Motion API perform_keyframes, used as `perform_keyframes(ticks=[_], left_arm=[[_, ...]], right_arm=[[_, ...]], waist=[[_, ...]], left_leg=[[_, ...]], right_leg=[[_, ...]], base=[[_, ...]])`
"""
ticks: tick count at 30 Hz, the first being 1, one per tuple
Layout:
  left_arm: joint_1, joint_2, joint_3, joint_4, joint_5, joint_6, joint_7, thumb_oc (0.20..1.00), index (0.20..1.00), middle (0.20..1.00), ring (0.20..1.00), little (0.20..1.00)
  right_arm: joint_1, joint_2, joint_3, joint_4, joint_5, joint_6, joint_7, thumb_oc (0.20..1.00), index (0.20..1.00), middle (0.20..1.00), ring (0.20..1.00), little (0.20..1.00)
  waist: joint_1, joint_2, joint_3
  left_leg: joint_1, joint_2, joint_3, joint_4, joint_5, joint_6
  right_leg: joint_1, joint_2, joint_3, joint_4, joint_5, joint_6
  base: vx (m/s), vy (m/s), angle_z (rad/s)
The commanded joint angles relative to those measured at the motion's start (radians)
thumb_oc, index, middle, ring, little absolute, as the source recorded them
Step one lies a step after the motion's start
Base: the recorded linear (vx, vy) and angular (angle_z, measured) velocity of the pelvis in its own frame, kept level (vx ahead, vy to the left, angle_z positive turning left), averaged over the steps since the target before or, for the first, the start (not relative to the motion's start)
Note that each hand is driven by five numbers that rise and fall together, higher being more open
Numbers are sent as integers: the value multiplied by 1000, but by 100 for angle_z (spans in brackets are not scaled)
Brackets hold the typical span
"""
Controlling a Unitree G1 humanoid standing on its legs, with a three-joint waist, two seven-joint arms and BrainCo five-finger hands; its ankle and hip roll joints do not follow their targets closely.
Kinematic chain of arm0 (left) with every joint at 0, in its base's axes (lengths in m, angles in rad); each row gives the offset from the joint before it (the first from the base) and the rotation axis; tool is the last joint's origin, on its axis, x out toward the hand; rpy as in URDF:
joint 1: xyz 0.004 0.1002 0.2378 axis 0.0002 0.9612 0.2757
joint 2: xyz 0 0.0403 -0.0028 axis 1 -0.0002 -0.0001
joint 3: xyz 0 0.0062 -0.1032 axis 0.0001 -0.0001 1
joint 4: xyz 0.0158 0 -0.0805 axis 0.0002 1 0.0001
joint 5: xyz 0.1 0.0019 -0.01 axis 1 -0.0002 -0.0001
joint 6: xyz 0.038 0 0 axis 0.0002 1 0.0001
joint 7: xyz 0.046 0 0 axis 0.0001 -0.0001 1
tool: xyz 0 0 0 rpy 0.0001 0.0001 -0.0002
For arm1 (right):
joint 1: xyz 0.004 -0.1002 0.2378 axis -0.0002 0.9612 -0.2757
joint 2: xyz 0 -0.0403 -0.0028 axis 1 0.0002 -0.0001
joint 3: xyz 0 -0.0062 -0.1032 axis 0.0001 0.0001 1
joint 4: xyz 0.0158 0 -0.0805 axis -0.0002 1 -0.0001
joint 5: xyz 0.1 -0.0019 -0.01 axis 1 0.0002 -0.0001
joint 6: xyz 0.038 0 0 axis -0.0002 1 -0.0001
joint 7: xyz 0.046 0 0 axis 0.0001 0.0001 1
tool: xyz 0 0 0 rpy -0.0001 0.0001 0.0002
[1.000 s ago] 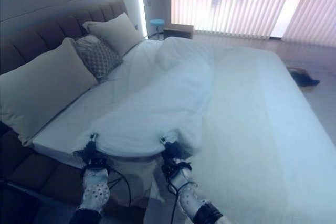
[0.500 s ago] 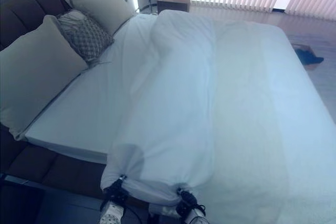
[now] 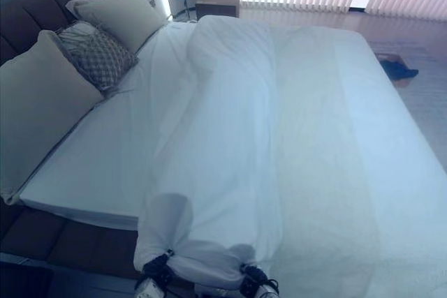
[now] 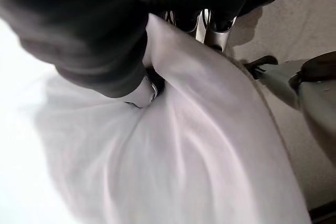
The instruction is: Make the bed
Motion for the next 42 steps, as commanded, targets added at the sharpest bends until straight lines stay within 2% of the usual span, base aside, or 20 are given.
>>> perform_keyframes(ticks=[1,7,18,22,23,24,25,26,27,28,31,34,35,36,38,39,40,41,42], left_arm=[[-1,61,-15,134,108,22,13,200,200,200,200,200],[-16,44,-33,190,124,61,14,200,200,200,200,200],[-66,49,-68,208,156,87,11,200,200,200,200,200],[-75,48,-77,164,132,69,21,200,200,200,200,200],[-21,58,-54,-103,11,10,11,200,200,200,200,200],[-20,58,-55,-103,11,10,11,200,200,200,200,200],[49,77,-42,-321,-65,-28,-40,200,200,200,200,200],[50,77,-42,-321,-65,-28,-40,200,200,200,200,200],[88,106,-35,-512,-114,-51,-36,200,200,200,200,200],[89,106,-36,-513,-114,-51,-35,200,200,200,200,200],[95,181,5,-855,-163,-117,1,200,200,200,200,200],[89,248,71,-1314,-111,-190,30,200,200,200,200,200],[82,283,107,-1560,2,-234,12,200,200,200,200,200],[83,282,106,-1561,3,-233,12,200,200,200,200,200],[107,307,172,-1683,131,-287,-14,200,200,200,200,200],[135,276,165,-1705,91,-306,-34,200,200,200,200,200],[172,265,164,-1688,81,-305,-34,200,200,200,200,200],[236,227,167,-1585,70,-314,-1,200,200,200,200,200],[271,214,165,-1533,46,-313,-2,200,200,200,200,200]], right_arm=[[0,-56,-8,95,-68,29,-11,200,200,200,200,200],[-10,-46,-8,106,-47,44,-8,200,200,200,200,200],[-69,-75,-12,112,-93,57,1,200,200,200,200,200],[-87,-82,20,4,-124,18,-15,200,200,200,200,200],[-27,-118,56,-300,-122,-23,-8,200,200,200,200,200],[-26,-118,57,-301,-122,-23,-8,200,200,200,200,200],[43,-168,75,-547,-100,-67,5,200,200,200,200,200],[43,-168,75,-547,-100,-67,5,200,200,200,200,200],[56,-214,81,-746,-73,-80,-16,200,200,200,200,200],[57,-214,81,-747,-73,-80,-17,200,200,200,200,200],[-8,-308,55,-1085,-86,-130,-65,200,200,200,200,200],[-48,-370,6,-1458,-137,-206,-55,200,200,200,200,200],[-56,-385,-28,-1639,-197,-246,-43,200,200,200,200,200],[-54,-385,-28,-1640,-197,-245,-43,200,200,200,200,200],[-16,-390,-72,-1737,-270,-262,-21,200,200,200,200,200],[35,-381,-36,-1734,-216,-255,11,200,200,200,200,200],[81,-377,-11,-1716,-172,-243,35,200,200,200,200,200],[167,-352,58,-1617,-91,-201,60,200,200,200,200,200],[206,-364,73,-1564,-60,-185,62,200,200,200,200,200]], waist=[[-4,12,-7],[-13,14,-12],[-18,23,6],[-17,25,20],[-17,22,29],[-18,22,26],[-17,17,24],[-17,17,21],[-17,13,5],[-17,13,6],[-14,8,-27],[-14,3,-58],[-15,-3,-79],[-15,-3,-80],[-18,-7,-100],[-17,-10,-100],[-17,-12,-100],[-13,-17,-90],[-12,-21,-91]], left_leg=[[1,3,18,-21,-38,0],[9,3,23,-21,-47,0],[0,0,18,-21,-49,3],[-10,-2,18,-21,-46,5],[-12,-3,15,-21,-43,5],[-15,-4,14,-21,-42,5],[-9,-3,12,-21,-45,5],[-11,-3,12,-21,-44,5],[-1,-5,9,-21,-48,6],[0,-5,9,-21,-49,6],[28,-5,7,-21,-57,6],[52,-4,5,-21,-63,5],[58,-2,6,-21,-63,1],[61,-1,6,-21,-69,1],[62,0,5,-21,-65,-4],[63,-1,7,-21,-64,-5],[68,0,7,-21,-71,-6],[71,3,7,-21,-66,-8],[66,3,4,-21,-61,-8]], right_leg=[[-80,-47,47,-63,135,101],[-65,-48,50,-80,136,103],[-71,-52,44,-78,136,103],[-81,-54,44,-75,137,105],[-86,-53,45,-68,132,106],[-89,-53,45,-69,133,106],[-85,-54,46,-61,125,108],[-87,-54,46,-62,126,108],[-77,-55,44,-62,120,108],[-75,-55,44,-62,120,108],[-44,-57,47,-69,117,107],[-15,-53,49,-80,114,101],[-10,-49,48,-84,116,97],[-6,-49,48,-86,112,97],[-4,-44,52,-89,116,94],[-2,-44,53,-91,120,93],[6,-42,52,-93,115,93],[10,-39,52,-93,118,91],[7,-38,49,-95,120,90]], base=[[18,2,-5],[41,9,-8],[17,11,0],[0,0,0],[0,0,0],[0,0,0],[0,0,0],[50,-27,1],[34,-16,1],[42,-25,4],[55,-26,2],[36,-38,0],[30,-39,-3],[5,-30,-5],[-17,-20,-7],[-20,-34,-13],[-63,-57,-13],[-68,-63,-12],[-106,-76,-5]])
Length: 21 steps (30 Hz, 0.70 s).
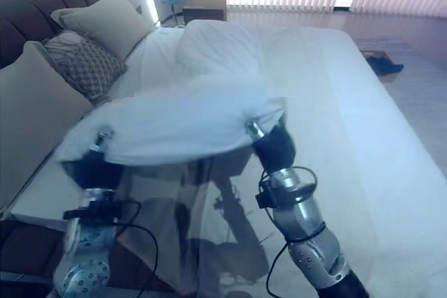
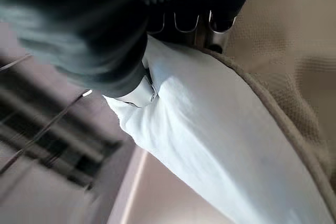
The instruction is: Make the bed
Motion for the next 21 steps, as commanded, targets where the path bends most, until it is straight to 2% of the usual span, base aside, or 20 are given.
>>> perform_keyframes(ticks=[1,2,3,4,5,6,7,8,9,10,12,15,18,21], left_arm=[[61,-44,121,193,-16,-136,43,200,200,200,200,200],[41,-81,120,429,-44,-134,117,200,200,200,200,200],[-2,-118,134,706,-78,-106,190,200,200,200,200,200],[-15,-127,127,806,-105,-79,223,200,200,200,200,200],[-31,-157,120,964,-165,-33,261,200,200,200,200,200],[-43,-187,120,1102,-261,6,259,200,200,200,200,200],[-44,-219,134,1219,-342,53,237,200,200,200,200,200],[-38,-219,128,1423,-312,140,190,200,200,200,200,200],[-40,-219,129,1425,-312,140,188,200,200,200,200,200],[-46,-224,148,1526,-302,184,166,200,200,200,200,200],[-65,-196,134,1740,-135,257,93,200,200,200,200,200],[-71,-181,116,1779,-54,280,62,200,200,200,200,200],[-98,-153,85,1863,53,325,22,200,200,200,200,200],[-112,-148,71,1876,99,325,31,200,200,200,200,200]], right_arm=[[125,24,77,275,147,57,32,200,200,200,200,200],[131,52,95,462,138,100,3,200,200,200,200,200],[139,120,115,713,183,168,-28,200,200,200,200,200],[129,119,120,806,169,211,-23,200,200,200,200,200],[122,151,109,1014,182,258,-67,200,200,200,200,200],[116,192,73,1140,256,264,-102,200,200,200,200,200],[108,194,68,1243,200,320,-64,200,200,200,200,200],[84,205,49,1355,126,314,-58,200,200,200,200,200],[83,206,48,1356,126,314,-58,200,200,200,200,200],[69,206,43,1414,60,325,-45,200,200,200,200,200],[40,208,43,1562,-95,325,-13,200,200,200,200,200],[12,217,44,1638,-155,336,7,200,200,200,200,200],[-41,241,30,1765,-213,382,46,200,200,200,200,200],[-54,254,14,1805,-209,388,51,200,200,200,200,200]], waist=[[13,-29,-81],[21,-32,-75],[32,-32,-67],[39,-30,-63],[44,-25,-59],[47,-21,-59],[50,-15,-61],[51,-11,-65],[52,-12,-65],[54,-10,-66],[50,-14,-67],[49,-17,-68],[40,-19,-72],[35,-17,-73]], left_leg=[[30,12,-11,-1,-62,-9],[29,12,-20,-1,-55,-8],[29,12,-29,-1,-50,-9],[32,12,-34,-1,-48,-8],[38,12,-36,-1,-50,-7],[40,12,-36,-1,-51,-6],[47,12,-36,-1,-57,-4],[44,13,-34,-1,-57,-3],[43,13,-34,-1,-57,-3],[41,13,-35,-1,-59,-2],[38,15,-31,-1,-61,-4],[36,16,-31,-1,-63,-6],[32,19,-34,-1,-63,-12],[33,20,-34,-1,-65,-14]], right_leg=[[-57,-34,6,12,58,72],[-55,-35,2,10,60,72],[-54,-33,-5,10,60,71],[-49,-33,-8,9,59,71],[-44,-30,-10,8,58,69],[-40,-29,-9,4,59,71],[-35,-28,-7,1,57,71],[-41,-27,-1,-2,61,73],[-41,-27,-1,-1,61,73],[-45,-26,1,-3,61,74],[-48,-24,3,-6,61,73],[-45,-25,-3,-9,59,73],[-42,-27,-16,-11,53,72],[-38,-30,-24,-11,49,73]], base=[[-90,-67,-1],[-100,-78,6],[-84,-63,13],[-61,-51,18],[-21,-23,22],[14,-3,14],[33,28,5],[30,27,-10],[0,0,0],[19,9,-11],[39,2,-13],[35,-9,4],[56,-6,2],[51,11,3]])
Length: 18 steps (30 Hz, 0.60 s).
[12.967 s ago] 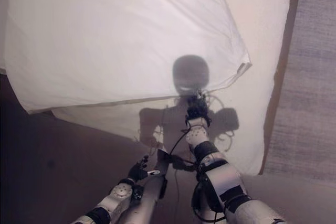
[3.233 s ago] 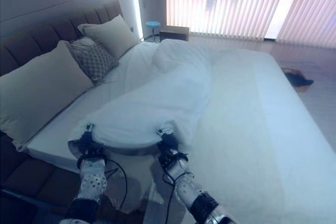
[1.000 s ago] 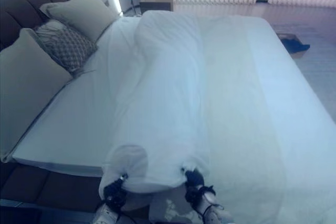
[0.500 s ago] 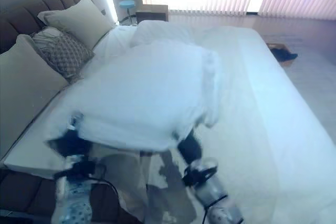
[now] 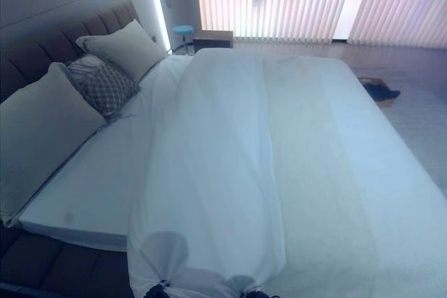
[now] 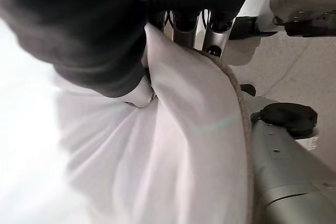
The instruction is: Make the bed
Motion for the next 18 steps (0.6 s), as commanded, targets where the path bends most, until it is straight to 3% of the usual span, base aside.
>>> perform_keyframes(ticks=[1,14,15,16,18], left_arm=[[55,98,-28,151,122,17,34,200,200,200,200,200],[12,98,-100,93,184,-35,78,200,200,200,200,200],[5,98,-111,86,203,-45,102,316,316,316,316,316],[5,98,-111,86,203,-45,103,1000,1000,1000,1000,1000],[-3,102,-165,89,337,-41,140,1000,1000,1000,1000,1000]], right_arm=[[13,-57,2,89,-62,35,-21,200,200,200,200,200],[21,-65,21,32,-86,13,6,200,200,200,200,200],[17,-65,15,36,-76,6,-10,1000,1000,1000,1000,1000],[17,-65,15,36,-76,5,-10,1000,1000,1000,1000,1000],[16,-74,10,29,-76,-14,-27,1000,1000,1000,1000,1000]], waist=[[3,-24,10],[-24,-7,11],[-23,-4,14],[-23,-4,14],[-26,-1,21]], left_leg=[[14,9,-5,0,-63,-4],[17,5,12,0,-75,-6],[16,4,14,0,-76,-6],[16,4,14,0,-76,-6],[17,4,14,0,-75,-7]], right_leg=[[-68,-42,-10,4,42,82],[-64,-53,-17,4,38,89],[-65,-55,-17,4,39,90],[-65,-55,-17,4,39,90],[-64,-56,-20,4,38,92]], base=[[66,20,2],[27,18,2],[0,0,0],[0,0,0],[0,0,0]])
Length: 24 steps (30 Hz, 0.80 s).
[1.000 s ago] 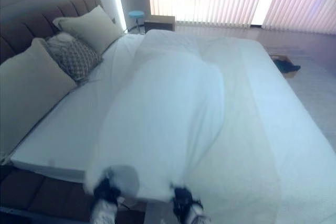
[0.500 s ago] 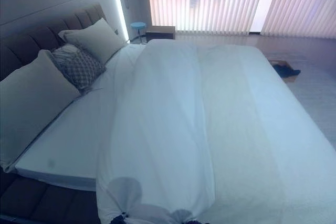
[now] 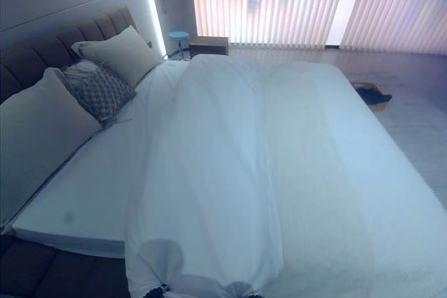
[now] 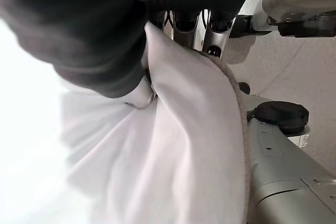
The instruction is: Make the bed
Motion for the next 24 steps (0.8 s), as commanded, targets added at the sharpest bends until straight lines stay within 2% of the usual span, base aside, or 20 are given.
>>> perform_keyframes(ticks=[1,2,6,8,11,12,16,17,19,20,22,23,24], left_arm=[[-6,69,-76,72,194,-21,88,1000,1000,1000,1000,1000],[-1,78,-106,103,325,-1,112,1000,1000,1000,1000,1000],[10,98,-104,129,417,11,174,1000,1000,1000,1000,1000],[25,133,-55,156,472,27,213,1000,1000,1000,1000,1000],[30,168,-13,173,482,29,237,1000,1000,1000,1000,1000],[36,195,46,172,440,17,252,1000,1000,1000,1000,1000],[45,221,124,171,373,3,262,1000,1000,1000,1000,1000],[45,226,159,134,322,-15,283,1000,1000,1000,1000,1000],[50,228,200,53,254,-56,291,1000,1000,1000,1000,1000],[52,228,200,52,254,-56,291,1000,1000,1000,1000,1000],[103,223,220,-265,186,-137,309,1000,1000,1000,1000,1000],[132,234,172,-493,163,-190,214,1000,1000,1000,1000,1000],[133,234,172,-494,163,-190,214,1000,1000,1000,1000,1000]], right_arm=[[7,-81,32,30,-48,-22,-48,1000,1000,1000,1000,1000],[21,-101,21,37,-69,-23,-34,1000,1000,1000,1000,1000],[41,-138,-32,87,-99,-35,-47,1000,1000,1000,1000,1000],[74,-208,-122,151,-137,-35,-34,1000,1000,1000,1000,1000],[81,-252,-171,196,-173,-35,-38,1000,1000,1000,1000,1000],[84,-288,-218,215,-181,-44,-58,1000,1000,1000,1000,1000],[79,-338,-284,194,-145,-66,-91,1000,1000,1000,1000,1000],[65,-361,-295,120,-135,-97,-125,1000,1000,1000,1000,1000],[67,-364,-264,-80,-115,-129,-123,1000,1000,1000,1000,1000],[70,-364,-263,-83,-115,-127,-125,1000,1000,1000,1000,1000],[125,-396,-243,-436,-72,-152,-125,1000,1000,1000,1000,1000],[157,-431,-217,-672,8,-183,-68,1000,1000,1000,1000,1000],[158,-431,-217,-672,8,-183,-68,1000,1000,1000,1000,1000]], waist=[[4,11,44],[0,12,42],[-6,13,32],[-13,14,22],[-15,17,18],[-17,22,13],[-19,29,14],[-21,35,20],[-24,36,32],[-24,36,32],[-21,32,55],[-10,20,96],[-11,20,93]], left_leg=[[37,8,19,0,-76,-8],[40,8,19,0,-77,-9],[48,9,20,0,-81,-10],[55,10,18,0,-85,-12],[60,12,15,0,-86,-13],[63,16,13,0,-85,-14],[62,24,5,0,-78,-17],[59,31,1,0,-70,-21],[53,40,3,0,-61,-27],[54,40,3,0,-62,-27],[24,41,1,50,-61,-35],[-45,27,-2,163,-77,-48],[-49,26,-3,163,-76,-48]], right_leg=[[-47,-51,-12,4,39,93],[-44,-51,-14,4,38,93],[-35,-50,-16,4,32,92],[-25,-49,-19,4,28,88],[-20,-47,-22,11,24,85],[-28,-46,-23,35,12,80],[-50,-40,-21,75,-6,73],[-65,-36,-20,100,-18,66],[-82,-31,-15,120,-28,60],[-83,-31,-15,122,-29,60],[-100,-30,-14,146,-41,55],[-118,-41,-22,170,-43,51],[-121,-41,-23,169,-42,51]], base=[[0,0,0],[0,0,0],[42,-29,0],[35,-51,4],[21,-60,0],[8,-38,2],[-18,-82,4],[-42,-84,-4],[-53,-89,-6],[-40,-68,-7],[-108,-103,-2],[-144,-104,6],[-164,-111,24]])
